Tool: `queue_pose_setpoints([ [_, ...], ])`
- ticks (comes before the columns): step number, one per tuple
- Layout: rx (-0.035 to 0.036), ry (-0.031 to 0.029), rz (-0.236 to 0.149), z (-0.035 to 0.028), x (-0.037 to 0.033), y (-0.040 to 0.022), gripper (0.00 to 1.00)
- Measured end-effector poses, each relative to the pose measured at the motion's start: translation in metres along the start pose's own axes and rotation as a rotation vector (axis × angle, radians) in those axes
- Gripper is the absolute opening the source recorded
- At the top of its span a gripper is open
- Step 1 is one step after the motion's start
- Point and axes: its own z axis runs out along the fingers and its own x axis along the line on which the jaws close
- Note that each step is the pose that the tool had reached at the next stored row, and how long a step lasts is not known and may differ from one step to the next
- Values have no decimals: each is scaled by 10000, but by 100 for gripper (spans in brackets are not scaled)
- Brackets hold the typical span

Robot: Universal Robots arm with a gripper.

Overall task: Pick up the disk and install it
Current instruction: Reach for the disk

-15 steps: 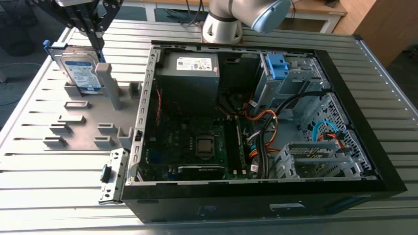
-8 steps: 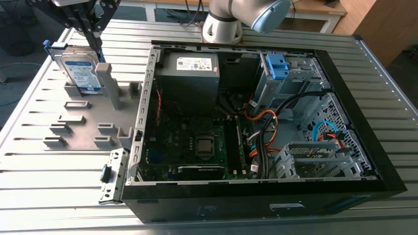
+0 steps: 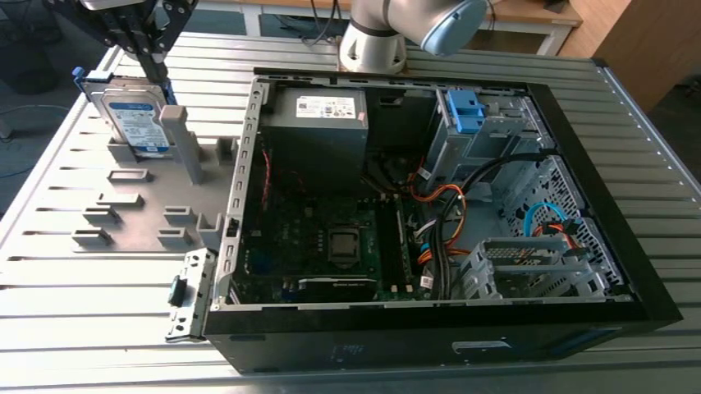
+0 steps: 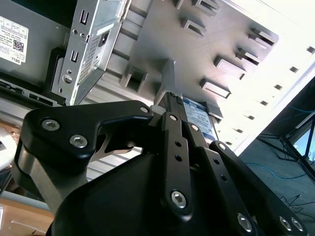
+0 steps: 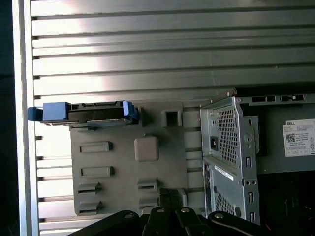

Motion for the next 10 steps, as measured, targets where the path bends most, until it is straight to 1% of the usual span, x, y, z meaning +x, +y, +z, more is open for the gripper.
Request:
queue_pose_setpoints([
  [10, 0, 0, 0, -1, 51, -4, 11],
])
